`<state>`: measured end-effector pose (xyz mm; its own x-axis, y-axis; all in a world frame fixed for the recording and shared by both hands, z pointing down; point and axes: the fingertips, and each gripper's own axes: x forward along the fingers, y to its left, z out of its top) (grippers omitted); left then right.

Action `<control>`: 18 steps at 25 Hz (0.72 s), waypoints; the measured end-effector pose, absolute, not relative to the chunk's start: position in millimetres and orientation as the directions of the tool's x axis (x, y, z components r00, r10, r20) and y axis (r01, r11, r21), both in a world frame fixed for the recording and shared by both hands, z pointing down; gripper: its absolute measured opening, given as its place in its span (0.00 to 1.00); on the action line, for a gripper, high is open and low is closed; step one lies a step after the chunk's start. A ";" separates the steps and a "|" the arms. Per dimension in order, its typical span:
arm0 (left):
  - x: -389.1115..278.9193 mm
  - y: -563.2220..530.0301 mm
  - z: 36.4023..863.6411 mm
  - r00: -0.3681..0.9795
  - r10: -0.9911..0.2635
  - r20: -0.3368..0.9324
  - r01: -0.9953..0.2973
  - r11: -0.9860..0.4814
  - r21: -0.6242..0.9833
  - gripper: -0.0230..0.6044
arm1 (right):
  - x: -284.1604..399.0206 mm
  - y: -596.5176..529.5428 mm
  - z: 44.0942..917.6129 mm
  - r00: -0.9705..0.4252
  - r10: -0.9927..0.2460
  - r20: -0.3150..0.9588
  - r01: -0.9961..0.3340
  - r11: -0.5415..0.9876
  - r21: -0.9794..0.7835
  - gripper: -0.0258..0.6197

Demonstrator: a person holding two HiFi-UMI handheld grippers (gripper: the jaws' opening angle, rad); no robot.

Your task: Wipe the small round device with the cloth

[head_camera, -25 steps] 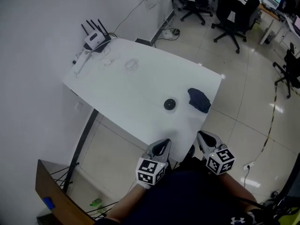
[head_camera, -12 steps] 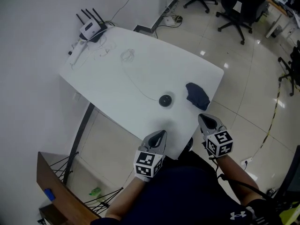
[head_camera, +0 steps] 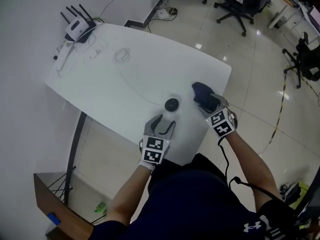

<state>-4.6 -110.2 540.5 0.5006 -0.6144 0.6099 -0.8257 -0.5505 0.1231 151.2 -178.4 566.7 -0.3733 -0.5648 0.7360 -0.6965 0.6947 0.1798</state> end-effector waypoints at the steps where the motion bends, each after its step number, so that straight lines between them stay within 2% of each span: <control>1: -4.8 -115.7 551.0 0.494 -0.601 0.629 -0.817 -0.568 0.100 0.44 | 150.0 -181.8 577.1 -0.353 -0.546 0.760 -0.679 0.708 0.194 0.51; 3: 0.1 -126.8 568.0 0.491 -0.583 0.647 -0.801 -0.595 0.071 0.58 | 150.1 -188.4 596.6 -0.305 -0.526 0.794 -0.656 0.720 0.225 0.58; 5: 9.3 -138.2 578.4 0.489 -0.578 0.653 -0.787 -0.616 0.044 0.65 | 152.4 -197.0 610.9 -0.257 -0.528 0.809 -0.652 0.713 0.258 0.60; 9: 17.3 -155.2 596.5 0.449 -0.584 0.677 -0.786 -0.618 -0.011 0.67 | 154.2 -204.6 624.7 -0.232 -0.527 0.817 -0.697 0.677 0.238 0.58; 10: 17.0 -157.8 599.6 0.445 -0.584 0.679 -0.791 -0.611 -0.006 0.66 | 153.8 -204.0 625.6 -0.237 -0.527 0.816 -0.709 0.668 0.226 0.54; 11: 16.6 -159.4 601.1 0.447 -0.582 0.679 -0.795 -0.607 0.002 0.66 | 154.2 -203.8 625.0 -0.238 -0.534 0.811 -0.721 0.657 0.222 0.44; 12: 16.2 -160.1 601.5 0.451 -0.580 0.679 -0.795 -0.606 0.011 0.66 | 155.2 -204.0 623.6 -0.237 -0.544 0.805 -0.732 0.645 0.220 0.28; 13: 15.6 -160.0 601.1 0.457 -0.577 0.677 -0.794 -0.608 0.017 0.66 | 156.5 -204.0 622.7 -0.242 -0.547 0.801 -0.747 0.632 0.206 0.21; 18: 9.6 -150.5 592.9 0.492 -0.578 0.651 -0.789 -0.612 0.053 0.62 | 155.8 -194.9 620.8 -0.377 -0.502 0.778 -0.847 0.526 -0.072 0.17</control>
